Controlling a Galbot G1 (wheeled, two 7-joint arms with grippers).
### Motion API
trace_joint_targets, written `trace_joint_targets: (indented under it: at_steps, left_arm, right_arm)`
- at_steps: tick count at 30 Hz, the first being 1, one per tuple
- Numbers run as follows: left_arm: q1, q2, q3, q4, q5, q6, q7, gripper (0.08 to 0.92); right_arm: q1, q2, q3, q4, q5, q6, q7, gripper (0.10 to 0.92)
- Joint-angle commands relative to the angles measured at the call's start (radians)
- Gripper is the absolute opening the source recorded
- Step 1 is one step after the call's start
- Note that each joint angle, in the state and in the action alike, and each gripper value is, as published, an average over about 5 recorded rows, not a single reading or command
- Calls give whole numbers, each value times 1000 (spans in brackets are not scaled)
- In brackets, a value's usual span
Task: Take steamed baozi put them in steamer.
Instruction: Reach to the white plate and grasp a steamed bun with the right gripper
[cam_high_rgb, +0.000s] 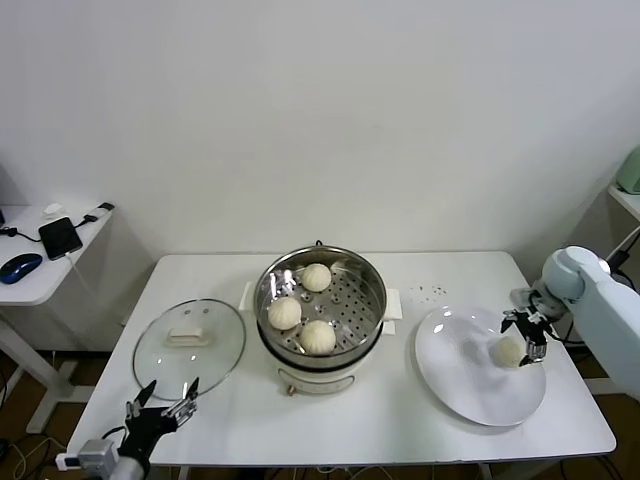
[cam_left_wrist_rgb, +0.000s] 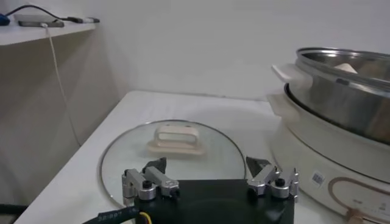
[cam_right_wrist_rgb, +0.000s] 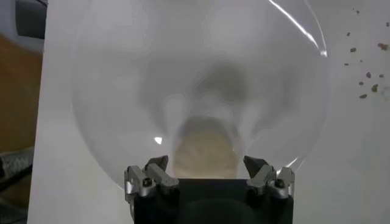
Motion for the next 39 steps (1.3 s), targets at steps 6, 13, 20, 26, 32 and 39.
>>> trace_joint_targets:
  at_steps: [6, 13, 20, 26, 32, 39]
  left_arm:
    - [-4, 3, -2, 6, -1, 0, 0, 823]
    - [-6, 4, -2, 12, -1, -1, 0, 823]
    - [-11, 5, -1, 18, -1, 0, -1, 823]
    - [-12, 5, 1, 21, 0, 1, -1, 823]
    - [-13, 5, 3, 22, 1, 0, -1, 823]
    - [-15, 6, 6, 23, 4, -2, -3, 823]
  right_arm:
    - [-13, 35, 23, -39, -61, 7, 20, 823]
    - [-12, 49, 24, -50, -83, 7, 23, 823]
    - [-13, 52, 24, -52, -96, 5, 30, 823]
    - [-13, 54, 24, -54, -98, 2, 35, 821]
    - [-15, 50, 27, -47, -91, -2, 37, 735]
    - [7, 8, -3, 2, -17, -38, 45, 603]
